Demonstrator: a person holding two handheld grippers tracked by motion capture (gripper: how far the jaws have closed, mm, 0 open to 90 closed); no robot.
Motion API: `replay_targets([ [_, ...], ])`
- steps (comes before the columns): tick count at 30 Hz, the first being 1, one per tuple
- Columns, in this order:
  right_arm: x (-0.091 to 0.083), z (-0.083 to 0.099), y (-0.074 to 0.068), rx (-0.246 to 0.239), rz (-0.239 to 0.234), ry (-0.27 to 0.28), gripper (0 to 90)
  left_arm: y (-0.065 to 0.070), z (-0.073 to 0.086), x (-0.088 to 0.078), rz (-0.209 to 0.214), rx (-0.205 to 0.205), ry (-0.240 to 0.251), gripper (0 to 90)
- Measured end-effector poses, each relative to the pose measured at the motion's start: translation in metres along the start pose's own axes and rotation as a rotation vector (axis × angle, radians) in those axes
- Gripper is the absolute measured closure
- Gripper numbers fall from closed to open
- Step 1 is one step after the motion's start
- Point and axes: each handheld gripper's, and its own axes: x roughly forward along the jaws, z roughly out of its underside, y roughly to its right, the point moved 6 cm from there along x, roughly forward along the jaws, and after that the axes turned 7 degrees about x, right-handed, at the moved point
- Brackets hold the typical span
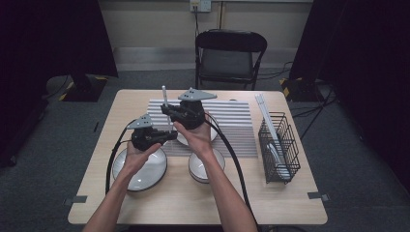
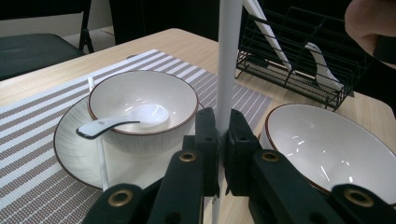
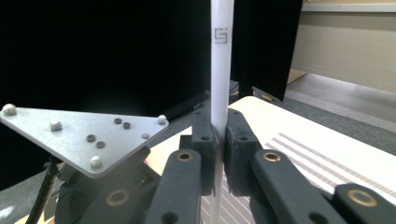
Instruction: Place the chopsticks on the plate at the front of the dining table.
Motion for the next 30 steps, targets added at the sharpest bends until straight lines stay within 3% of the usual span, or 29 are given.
replay_targets([
  [6,0.001,0.003,0.001,-0.006,0.011,-0.015,61.1,0.000,-0.001,-0.001,-0.003,0.007,0.011,86.0],
  [11,0.001,0.009,0.007,-0.008,0.026,-0.026,52.9,0.000,0.000,-0.001,0.000,0.006,0.002,86.0],
  [14,0.001,0.013,0.012,-0.004,0.038,-0.036,52.4,0.000,0.000,0.000,0.000,-0.011,0.002,86.0],
  [30,-0.002,0.016,0.020,-0.020,0.077,-0.043,57.7,0.000,0.001,0.000,0.001,-0.008,-0.005,86.2],
])
